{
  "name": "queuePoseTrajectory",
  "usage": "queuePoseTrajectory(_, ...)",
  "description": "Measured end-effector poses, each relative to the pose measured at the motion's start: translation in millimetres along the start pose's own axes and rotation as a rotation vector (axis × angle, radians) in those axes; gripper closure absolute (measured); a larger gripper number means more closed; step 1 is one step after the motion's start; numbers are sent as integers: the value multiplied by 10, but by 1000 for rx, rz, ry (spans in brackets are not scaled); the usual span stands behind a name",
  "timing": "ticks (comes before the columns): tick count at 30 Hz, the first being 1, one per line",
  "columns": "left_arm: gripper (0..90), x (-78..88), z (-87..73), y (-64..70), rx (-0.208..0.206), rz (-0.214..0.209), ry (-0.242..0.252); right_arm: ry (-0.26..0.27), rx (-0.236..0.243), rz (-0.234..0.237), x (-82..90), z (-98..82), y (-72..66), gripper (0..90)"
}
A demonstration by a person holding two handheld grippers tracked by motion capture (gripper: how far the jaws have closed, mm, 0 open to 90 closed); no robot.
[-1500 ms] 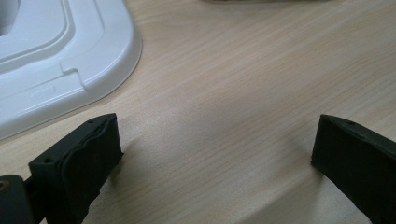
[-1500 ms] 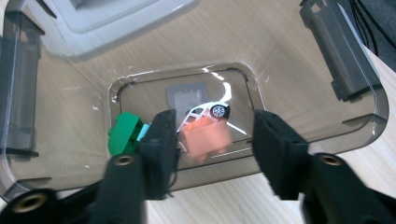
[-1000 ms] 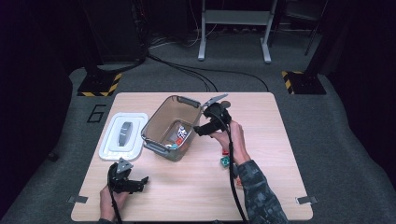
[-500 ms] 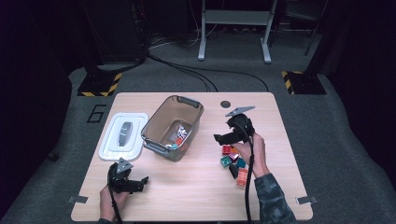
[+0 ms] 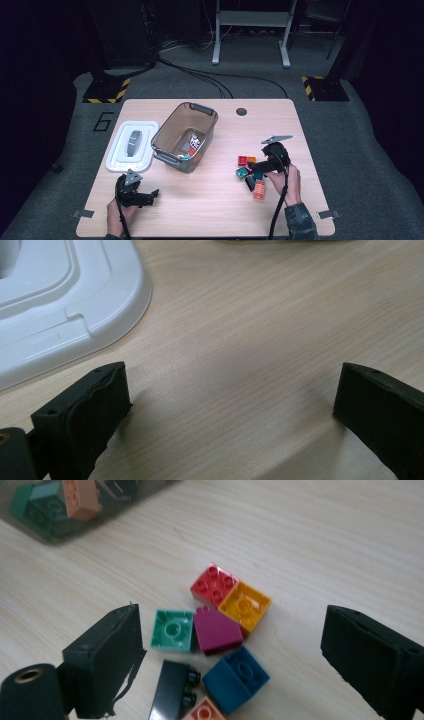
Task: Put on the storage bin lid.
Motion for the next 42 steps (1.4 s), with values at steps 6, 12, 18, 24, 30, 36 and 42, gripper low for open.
queuePoseTrajectory(6,12,5,0,-5,-7,3,-6,-32,-27,-7,-21,-289,1,96)
queuePoseTrajectory(12,13,7,-1,-4,-7,5,-7,-48,-45,7,-37,-579,-74,87)
queuePoseTrajectory(18,13,4,-2,4,4,5,-3,-91,-29,-19,-74,-847,-210,33)
queuePoseTrajectory(24,13,3,-2,2,1,3,-3,-75,-18,-59,-106,-943,-270,128)
queuePoseTrajectory(30,13,4,-2,3,3,5,-3,-70,-42,-68,-78,-974,-233,227)
queuePoseTrajectory(36,15,3,0,2,2,6,1,-49,-54,-92,-29,-994,-169,408)
queuePoseTrajectory(42,15,3,0,3,2,6,1,-38,-43,-127,-3,-1014,-141,557)
Point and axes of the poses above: each handheld gripper's, and its own axes: x roughly backward along the jaws, z roughly out of its top, y roughly to its right, the point moved 6 cm from there along -x, roughly forward along the jaws, and after that the axes turned 10 degrees about -z, right-handed, at the moved point
